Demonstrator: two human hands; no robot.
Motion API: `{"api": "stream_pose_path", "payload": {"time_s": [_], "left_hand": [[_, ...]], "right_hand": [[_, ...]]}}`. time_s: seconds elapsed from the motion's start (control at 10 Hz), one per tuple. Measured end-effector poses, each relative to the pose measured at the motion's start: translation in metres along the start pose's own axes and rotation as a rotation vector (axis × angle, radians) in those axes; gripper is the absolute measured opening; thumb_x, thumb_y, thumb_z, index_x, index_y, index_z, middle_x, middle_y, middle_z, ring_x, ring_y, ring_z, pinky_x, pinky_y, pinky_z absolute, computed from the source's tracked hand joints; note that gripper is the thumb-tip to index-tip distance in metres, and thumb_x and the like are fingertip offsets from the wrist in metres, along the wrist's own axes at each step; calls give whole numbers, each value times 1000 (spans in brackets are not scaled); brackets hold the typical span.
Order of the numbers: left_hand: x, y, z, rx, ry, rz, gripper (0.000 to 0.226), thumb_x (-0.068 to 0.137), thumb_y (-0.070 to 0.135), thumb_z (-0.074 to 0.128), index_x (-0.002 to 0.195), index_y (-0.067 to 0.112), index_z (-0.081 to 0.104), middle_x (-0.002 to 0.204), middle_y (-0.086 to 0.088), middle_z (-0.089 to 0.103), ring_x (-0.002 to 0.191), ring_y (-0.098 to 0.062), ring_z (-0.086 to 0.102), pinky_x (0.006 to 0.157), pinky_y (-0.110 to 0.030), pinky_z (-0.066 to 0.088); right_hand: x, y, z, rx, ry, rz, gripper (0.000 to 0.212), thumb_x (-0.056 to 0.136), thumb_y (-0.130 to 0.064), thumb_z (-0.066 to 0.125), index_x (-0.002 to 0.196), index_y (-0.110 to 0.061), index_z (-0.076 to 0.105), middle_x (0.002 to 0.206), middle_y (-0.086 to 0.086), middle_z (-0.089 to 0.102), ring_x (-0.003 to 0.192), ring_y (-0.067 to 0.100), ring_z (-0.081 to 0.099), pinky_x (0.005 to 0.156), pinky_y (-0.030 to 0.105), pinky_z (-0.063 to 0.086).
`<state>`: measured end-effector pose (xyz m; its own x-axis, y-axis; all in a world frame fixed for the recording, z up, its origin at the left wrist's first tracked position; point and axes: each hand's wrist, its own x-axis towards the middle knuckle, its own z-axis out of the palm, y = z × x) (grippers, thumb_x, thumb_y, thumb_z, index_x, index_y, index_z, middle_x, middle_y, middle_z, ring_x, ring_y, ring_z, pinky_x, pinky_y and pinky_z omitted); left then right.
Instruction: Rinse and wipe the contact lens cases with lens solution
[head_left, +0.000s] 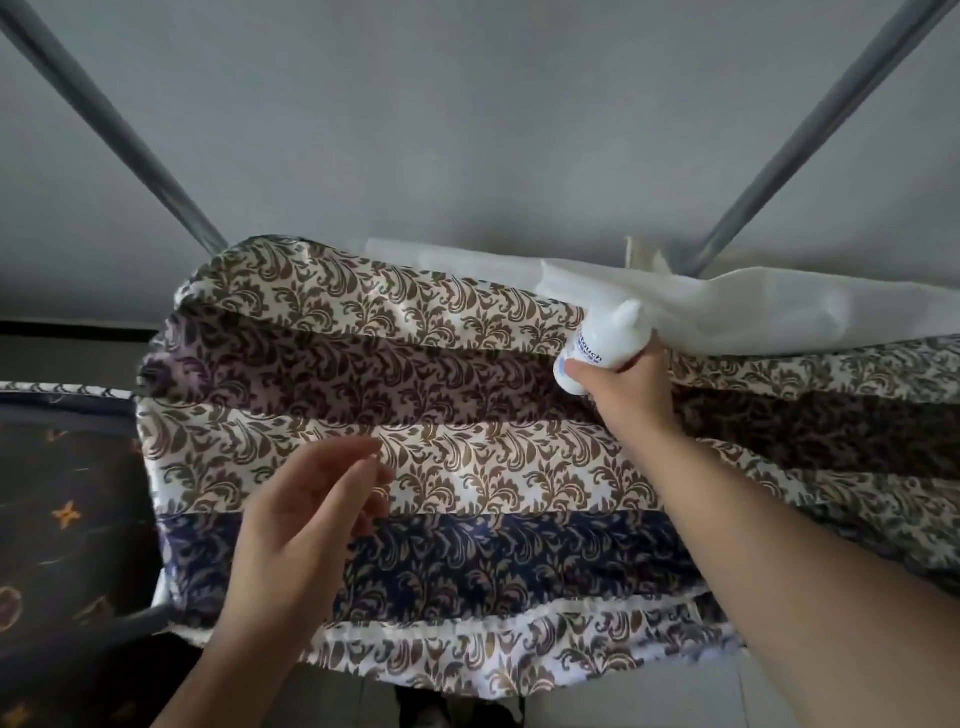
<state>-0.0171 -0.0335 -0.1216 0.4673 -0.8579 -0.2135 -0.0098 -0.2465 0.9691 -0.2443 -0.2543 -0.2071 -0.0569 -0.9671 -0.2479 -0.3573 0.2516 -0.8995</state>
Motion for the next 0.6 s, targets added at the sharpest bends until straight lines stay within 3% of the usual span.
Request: {"api": "stream_pose_path", "payload": {"time_s": [0.1,0.2,0.3,0.4,0.5,0.6], "left_hand": [[14,-16,3,-18,30,-23,19,92,36,65,105,26,74,93,-4,76,76,-20,70,64,-23,57],[26,-24,7,-12,1,-36,21,91,35,64,106,25,74,95,-5,76,76,-21,70,64,-25,58],[35,-21,7,-12,-13,-24,23,89,41,67,106,26,74,96,-4,76,76,-20,70,64,-24,58],[39,-9,8,-18,-25,2,27,88,42,63,106,25,74,95,-5,76,75,-20,70,64,-23,57],[42,15,10,-10,-34,45,14,93,33,68,104,27,74,93,-4,76,76,-19,70,64,-24,58],[37,53,9,-45,-24,100,12,91,29,68,101,28,75,91,-4,76,74,-20,70,64,-24,58]], "right_hand": [[17,19,12,-30,-4,-5,75,60,-32,90,121,-42,47,108,-26,57,94,-12,56,72,9,41],[24,34,20,-62,-19,-18,78,63,-31,90,128,-39,46,108,-29,54,91,-29,52,66,-1,39],[19,38,25,-71,-6,-48,81,67,-28,90,134,-33,45,109,-30,55,95,-26,53,73,-1,38],[13,32,17,-65,-25,-46,79,64,-33,89,130,-38,46,118,-23,57,103,-10,57,84,14,44],[1,11,-2,-93,-55,4,86,61,-49,84,136,-39,42,125,-18,55,103,-7,57,83,20,46],[-18,-25,-23,-114,-73,-5,86,70,-49,79,145,-36,40,141,-11,51,123,9,52,102,36,45]]}}
